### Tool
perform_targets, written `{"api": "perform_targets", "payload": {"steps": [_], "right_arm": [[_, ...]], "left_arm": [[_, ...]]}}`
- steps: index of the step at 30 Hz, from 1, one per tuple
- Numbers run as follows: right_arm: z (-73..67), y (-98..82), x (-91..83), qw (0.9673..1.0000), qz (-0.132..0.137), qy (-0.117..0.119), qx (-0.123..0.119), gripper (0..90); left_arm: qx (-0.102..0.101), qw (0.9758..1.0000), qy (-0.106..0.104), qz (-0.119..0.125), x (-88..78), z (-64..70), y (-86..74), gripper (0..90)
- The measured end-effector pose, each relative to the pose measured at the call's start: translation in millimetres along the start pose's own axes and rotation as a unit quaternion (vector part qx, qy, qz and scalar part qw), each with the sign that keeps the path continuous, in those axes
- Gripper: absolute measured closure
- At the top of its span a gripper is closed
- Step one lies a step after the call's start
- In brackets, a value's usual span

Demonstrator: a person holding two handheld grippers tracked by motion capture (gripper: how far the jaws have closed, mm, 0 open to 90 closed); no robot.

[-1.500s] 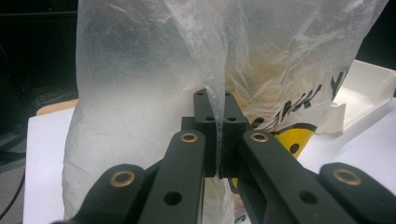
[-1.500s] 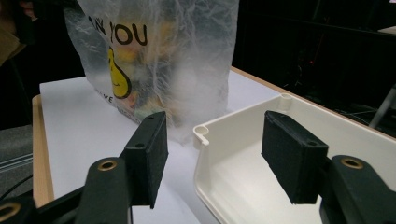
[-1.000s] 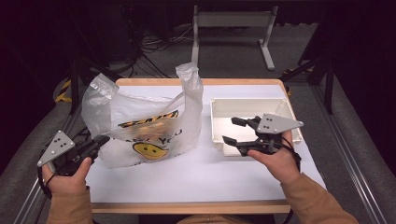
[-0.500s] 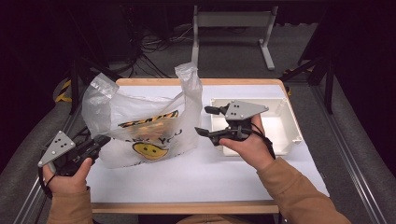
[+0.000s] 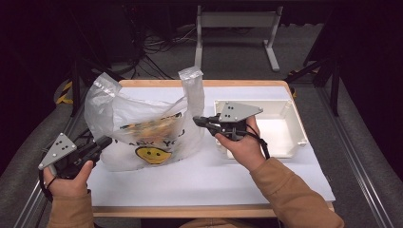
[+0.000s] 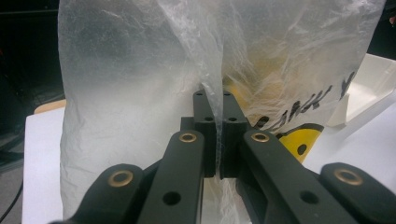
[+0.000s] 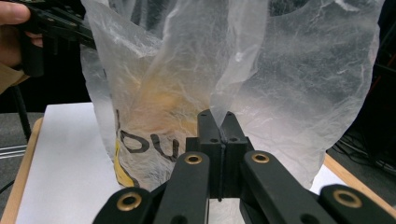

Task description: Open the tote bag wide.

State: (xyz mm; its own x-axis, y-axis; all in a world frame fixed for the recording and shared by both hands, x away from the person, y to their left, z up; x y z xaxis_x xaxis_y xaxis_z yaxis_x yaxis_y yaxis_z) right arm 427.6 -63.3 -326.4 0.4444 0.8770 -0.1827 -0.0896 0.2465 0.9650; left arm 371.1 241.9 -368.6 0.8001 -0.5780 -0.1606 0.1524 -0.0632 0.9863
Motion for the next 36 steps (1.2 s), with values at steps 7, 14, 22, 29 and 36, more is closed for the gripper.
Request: {"api": "perform_targets", "payload": {"steps": [7, 14, 22, 29, 36], "right_arm": [[0.7, -22.4, 7.9, 0.9996, -0.019, -0.005, 0.018, 90.0], [-2.3, -45.9, 18.8, 0.9987, -0.036, 0.001, 0.037, 90.0], [-4.4, -68.6, 25.5, 0.9969, -0.056, 0.006, 0.055, 90.0], [-10.5, -89.8, 32.0, 0.9945, -0.077, 0.013, 0.07, 90.0], [-14.9, -106.4, 38.8, 0.9921, -0.098, 0.016, 0.078, 90.0]], "left_arm": [[-0.005, 0.9998, -0.001, -0.02, 7.8, -3.9, -13.7, 89.4], [-0.009, 0.9988, -0.005, -0.048, 19.6, -6.6, -32.5, 89.5], [-0.011, 0.9971, -0.008, -0.075, 28.0, -8.0, -49.9, 89.4], [-0.018, 0.9941, -0.014, -0.106, 37.3, -8.9, -67.4, 89.3], [-0.019, 0.9913, -0.018, -0.129, 43.9, -8.7, -79.5, 89.3]]}}
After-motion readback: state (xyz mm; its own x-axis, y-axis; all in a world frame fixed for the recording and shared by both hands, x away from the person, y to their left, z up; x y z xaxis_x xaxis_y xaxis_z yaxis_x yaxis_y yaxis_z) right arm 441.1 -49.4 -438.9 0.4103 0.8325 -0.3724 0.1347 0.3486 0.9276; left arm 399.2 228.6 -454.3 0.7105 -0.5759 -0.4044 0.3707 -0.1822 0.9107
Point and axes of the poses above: each handheld gripper's, and its own axes: x roughly forward along the jaws, y roughly out of its top, z roughly to its right, the point moved 8 cm from there along x, roughly forward along the jaws, and after that the axes turned 6 degrees about z, right-handed, at the moved point
